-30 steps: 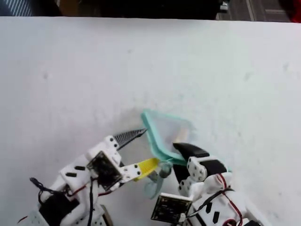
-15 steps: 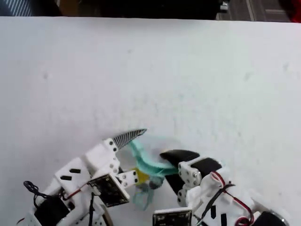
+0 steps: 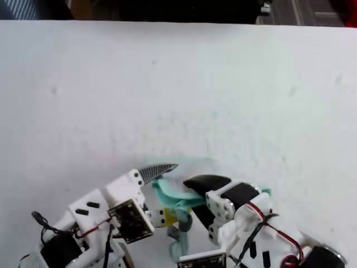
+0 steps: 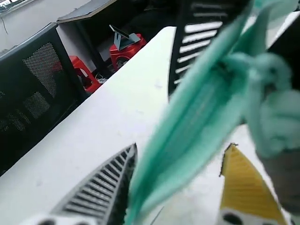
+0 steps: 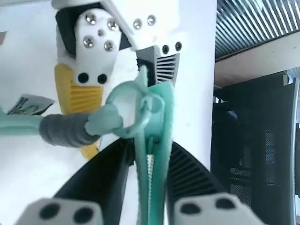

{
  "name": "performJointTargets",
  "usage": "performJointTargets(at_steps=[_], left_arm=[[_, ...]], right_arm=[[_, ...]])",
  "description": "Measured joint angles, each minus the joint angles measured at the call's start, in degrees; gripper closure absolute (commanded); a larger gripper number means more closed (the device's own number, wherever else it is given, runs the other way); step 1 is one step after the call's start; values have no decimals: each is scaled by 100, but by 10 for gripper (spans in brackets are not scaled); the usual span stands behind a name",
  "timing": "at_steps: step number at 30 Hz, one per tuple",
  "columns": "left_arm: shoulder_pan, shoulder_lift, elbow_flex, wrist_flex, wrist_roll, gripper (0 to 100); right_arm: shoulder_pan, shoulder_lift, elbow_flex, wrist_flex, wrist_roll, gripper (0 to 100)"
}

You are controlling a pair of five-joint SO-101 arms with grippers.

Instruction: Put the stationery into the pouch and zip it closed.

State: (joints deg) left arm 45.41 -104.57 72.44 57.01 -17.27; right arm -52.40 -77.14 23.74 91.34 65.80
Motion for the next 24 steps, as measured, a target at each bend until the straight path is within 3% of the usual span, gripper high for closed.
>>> performJointTargets(at_steps=[5,7,14,17,21,24], left_arm=[[70,0,0,-237,97,990],[123,53,9,-325,97,955],[158,105,18,-633,97,978],[149,114,44,-888,97,978],[9,123,484,-1626,97,979],[-308,132,1020,-2470,202,979]], right_arm=[[0,-18,-26,-26,-53,981],[0,-9,-70,-53,-44,981],[9,-9,-97,-220,-26,978],[352,-70,44,-360,-114,899],[1240,-79,343,-870,-949,719],[1776,-79,536,-1248,-1644,744]])
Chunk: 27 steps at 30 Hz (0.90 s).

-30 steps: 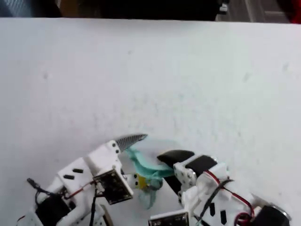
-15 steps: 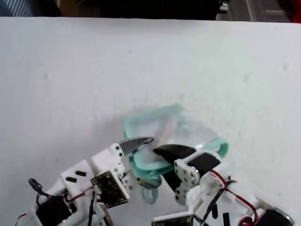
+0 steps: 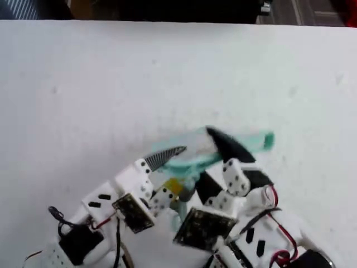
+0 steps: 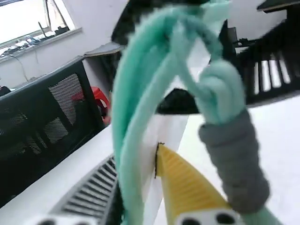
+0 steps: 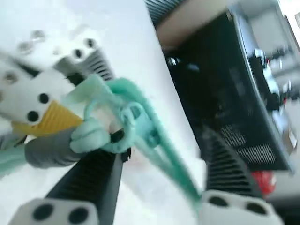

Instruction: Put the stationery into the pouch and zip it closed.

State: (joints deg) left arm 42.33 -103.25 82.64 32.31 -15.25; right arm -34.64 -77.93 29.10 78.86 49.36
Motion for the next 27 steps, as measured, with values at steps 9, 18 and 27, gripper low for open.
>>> performJointTargets(at_steps=[9,18,27], left_arm=[[-659,0,316,-651,738,979],[-712,1741,-607,-1152,1134,979],[-1046,4237,-1662,-1459,2031,978]], right_arm=[[290,70,554,-941,-149,766],[431,158,422,-1433,-703,765],[2145,53,149,-2057,-1670,765]])
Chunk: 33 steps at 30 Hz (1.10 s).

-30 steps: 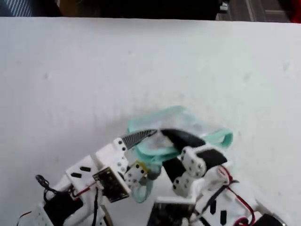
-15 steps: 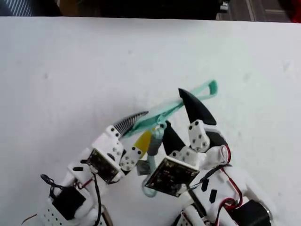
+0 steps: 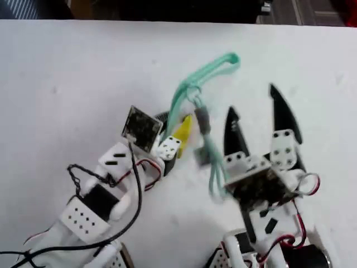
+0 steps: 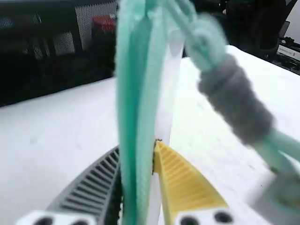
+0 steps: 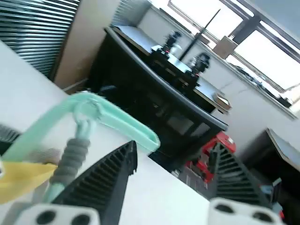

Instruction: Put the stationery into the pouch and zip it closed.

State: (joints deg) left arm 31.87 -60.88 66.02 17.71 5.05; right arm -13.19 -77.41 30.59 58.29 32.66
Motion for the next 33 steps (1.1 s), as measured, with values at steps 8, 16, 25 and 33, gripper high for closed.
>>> performJointTargets(at_steps=[8,16,25,33], left_arm=[[0,44,703,-835,18,978],[0,-70,1099,-1020,0,978],[0,-88,1046,-659,9,977],[316,-123,1002,-167,-9,975]], right_arm=[[809,-9,0,-141,-1073,769],[563,-35,141,1222,-1143,803],[440,-1143,993,1503,-1143,870],[-800,-2075,1952,958,-1108,847]])
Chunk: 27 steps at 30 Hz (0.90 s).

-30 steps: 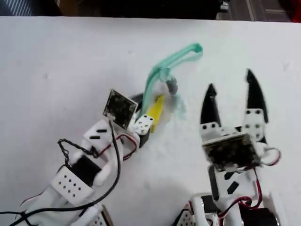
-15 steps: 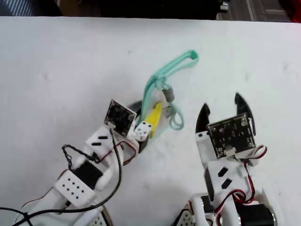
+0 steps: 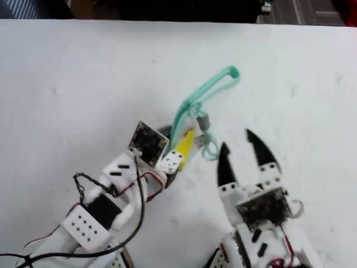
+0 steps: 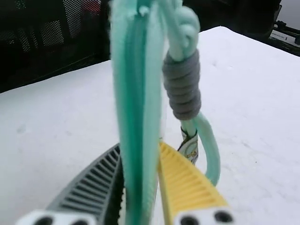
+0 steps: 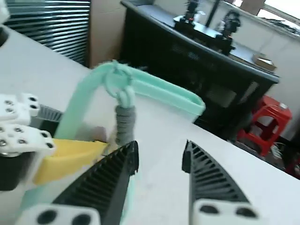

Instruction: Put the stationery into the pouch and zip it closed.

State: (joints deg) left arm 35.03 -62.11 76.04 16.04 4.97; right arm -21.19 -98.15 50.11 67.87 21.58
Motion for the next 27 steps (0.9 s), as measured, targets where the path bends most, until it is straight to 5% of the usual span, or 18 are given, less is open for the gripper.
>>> performJointTargets(at_steps=[6,19,24,27], left_arm=[[26,-9,-35,220,0,871],[62,123,132,633,-273,894],[62,123,132,633,-316,894],[62,123,132,633,-316,894]], right_arm=[[-659,290,554,-659,185,847],[-844,387,607,-1108,193,851],[-844,387,607,-1108,220,981],[-835,387,607,-1108,220,965]])
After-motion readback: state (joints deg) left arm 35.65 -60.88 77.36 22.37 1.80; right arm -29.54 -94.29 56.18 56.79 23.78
